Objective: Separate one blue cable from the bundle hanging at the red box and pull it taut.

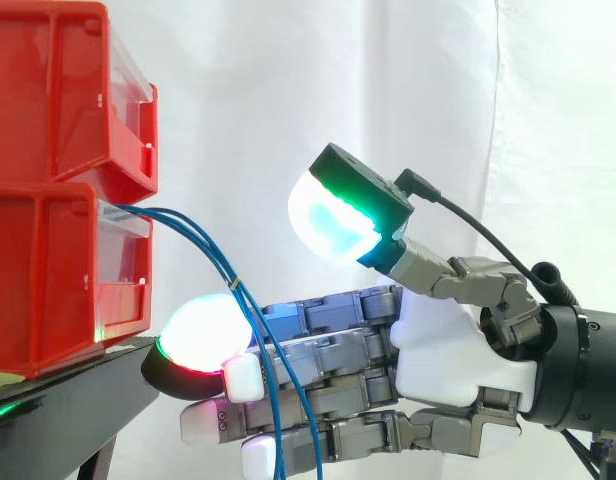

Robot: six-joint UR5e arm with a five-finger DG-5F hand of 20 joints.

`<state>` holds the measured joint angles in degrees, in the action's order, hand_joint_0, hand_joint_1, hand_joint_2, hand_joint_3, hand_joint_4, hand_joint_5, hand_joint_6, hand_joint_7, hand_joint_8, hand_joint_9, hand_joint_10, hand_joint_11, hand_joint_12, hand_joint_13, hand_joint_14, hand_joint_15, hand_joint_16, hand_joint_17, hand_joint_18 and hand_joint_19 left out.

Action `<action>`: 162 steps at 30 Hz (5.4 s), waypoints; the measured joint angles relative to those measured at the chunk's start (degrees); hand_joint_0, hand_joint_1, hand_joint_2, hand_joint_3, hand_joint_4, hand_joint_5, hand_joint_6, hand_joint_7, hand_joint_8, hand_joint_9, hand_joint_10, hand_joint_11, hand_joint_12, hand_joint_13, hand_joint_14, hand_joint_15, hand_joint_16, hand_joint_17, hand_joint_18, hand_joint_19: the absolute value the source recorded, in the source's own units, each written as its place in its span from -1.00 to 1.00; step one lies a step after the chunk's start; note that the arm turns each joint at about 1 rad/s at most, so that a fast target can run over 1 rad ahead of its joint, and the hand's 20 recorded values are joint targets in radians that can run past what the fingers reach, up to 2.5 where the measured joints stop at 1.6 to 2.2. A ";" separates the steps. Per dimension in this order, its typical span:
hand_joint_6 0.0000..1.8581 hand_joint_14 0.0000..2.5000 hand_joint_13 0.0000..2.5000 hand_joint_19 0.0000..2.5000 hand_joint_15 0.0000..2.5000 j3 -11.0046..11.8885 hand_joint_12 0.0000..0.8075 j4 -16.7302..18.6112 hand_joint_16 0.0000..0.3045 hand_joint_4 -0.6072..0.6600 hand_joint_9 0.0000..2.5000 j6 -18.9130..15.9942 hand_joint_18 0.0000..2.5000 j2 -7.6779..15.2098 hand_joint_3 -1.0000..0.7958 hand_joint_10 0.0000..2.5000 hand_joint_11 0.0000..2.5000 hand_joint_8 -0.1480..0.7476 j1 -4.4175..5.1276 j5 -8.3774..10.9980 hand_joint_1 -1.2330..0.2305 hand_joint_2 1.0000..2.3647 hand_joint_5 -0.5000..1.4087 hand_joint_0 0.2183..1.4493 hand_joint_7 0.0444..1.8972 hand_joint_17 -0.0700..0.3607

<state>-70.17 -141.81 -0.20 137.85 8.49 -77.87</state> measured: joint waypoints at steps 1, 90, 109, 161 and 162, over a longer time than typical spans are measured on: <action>-0.46 -0.99 -0.50 -0.61 -0.75 0.01 -0.16 0.12 -0.72 0.46 -0.34 0.09 -0.56 0.00 -0.44 -0.99 -0.60 0.08 0.06 -0.04 -0.29 -1.00 -0.63 -0.36 -0.03 -0.23; 0.01 -0.99 -0.24 -0.51 -0.59 0.12 -0.15 -5.22 -0.74 0.08 -0.06 -7.71 -0.34 -1.81 -0.44 -0.99 -0.29 0.16 -1.16 -3.91 -0.61 -1.00 -0.61 -0.49 0.07 -0.26; 0.04 -0.99 -0.26 -0.45 -0.58 0.14 -0.14 -4.20 -0.73 -0.11 -0.12 -7.88 -0.36 -1.45 -0.23 -0.99 -0.28 0.14 -1.32 -3.90 -0.47 -0.98 -0.65 -0.09 0.14 -0.25; 0.00 -0.99 -0.26 -0.49 -0.58 0.20 -0.05 -4.37 -0.66 0.09 -0.04 -6.13 -0.30 -1.47 -0.44 -0.99 -0.31 0.20 -1.55 -3.76 -0.38 -1.00 -0.60 -0.64 0.11 -0.14; -0.01 -0.99 -0.25 -0.48 -0.58 0.20 -0.05 -4.40 -0.66 0.10 -0.03 -6.13 -0.29 -1.47 -0.44 -0.99 -0.32 0.20 -1.57 -3.74 -0.21 -1.00 -0.60 -0.62 0.10 -0.14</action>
<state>-69.97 -146.21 -6.33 136.38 6.92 -81.61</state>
